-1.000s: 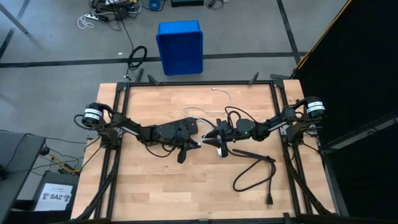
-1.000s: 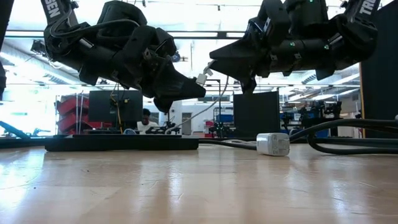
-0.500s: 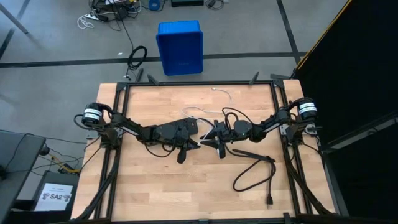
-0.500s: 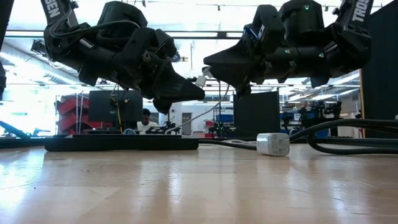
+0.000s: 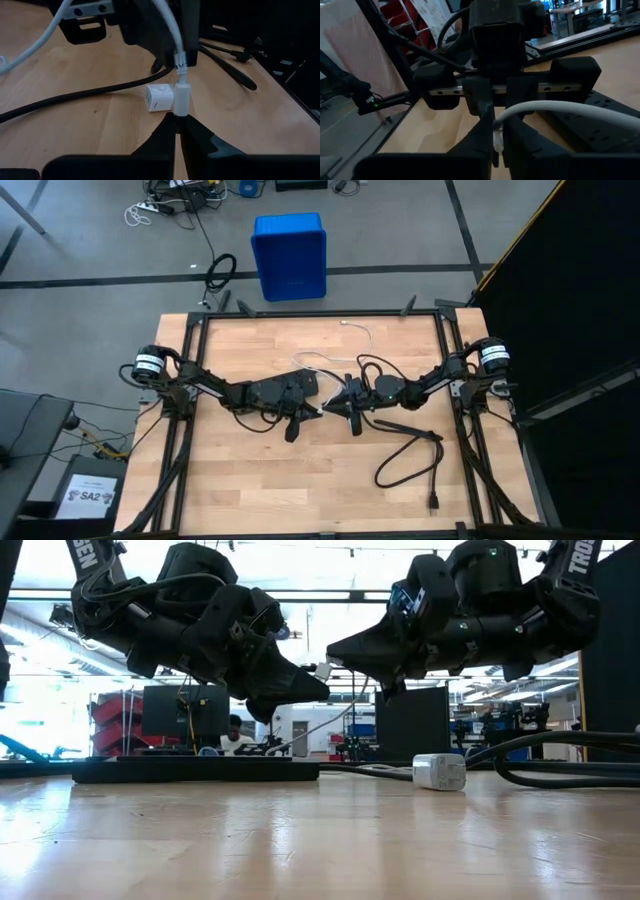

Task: Insert USB
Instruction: Insert the white charger cable into the white charger adapter

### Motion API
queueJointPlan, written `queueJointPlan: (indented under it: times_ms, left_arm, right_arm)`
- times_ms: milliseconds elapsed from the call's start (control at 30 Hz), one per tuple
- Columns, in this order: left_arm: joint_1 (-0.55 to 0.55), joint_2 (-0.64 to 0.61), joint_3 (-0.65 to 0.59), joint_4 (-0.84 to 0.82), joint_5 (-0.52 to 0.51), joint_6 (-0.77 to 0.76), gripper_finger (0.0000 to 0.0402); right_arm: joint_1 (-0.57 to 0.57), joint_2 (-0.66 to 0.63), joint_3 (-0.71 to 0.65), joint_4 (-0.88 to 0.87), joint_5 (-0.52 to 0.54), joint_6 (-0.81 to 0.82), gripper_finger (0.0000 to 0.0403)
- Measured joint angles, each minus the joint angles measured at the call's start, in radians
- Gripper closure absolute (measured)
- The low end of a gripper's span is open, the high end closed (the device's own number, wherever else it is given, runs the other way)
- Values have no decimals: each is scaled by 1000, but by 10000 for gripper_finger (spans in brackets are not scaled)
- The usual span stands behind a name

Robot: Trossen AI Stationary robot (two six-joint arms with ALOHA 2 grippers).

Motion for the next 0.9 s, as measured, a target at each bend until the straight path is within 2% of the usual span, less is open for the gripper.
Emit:
queueJointPlan:
  times_ms: [300,633,900]
  left_arm:
    - [0,0,0,0,11,-36,396]
    - [2,0,0,-3,58,-57,329]
    - [13,0,0,-42,80,-98,315]
  right_arm:
    - [0,0,0,-1,0,-11,402]
    - [0,0,0,-50,17,-26,403]
    - [-1,0,0,-96,26,-31,403]
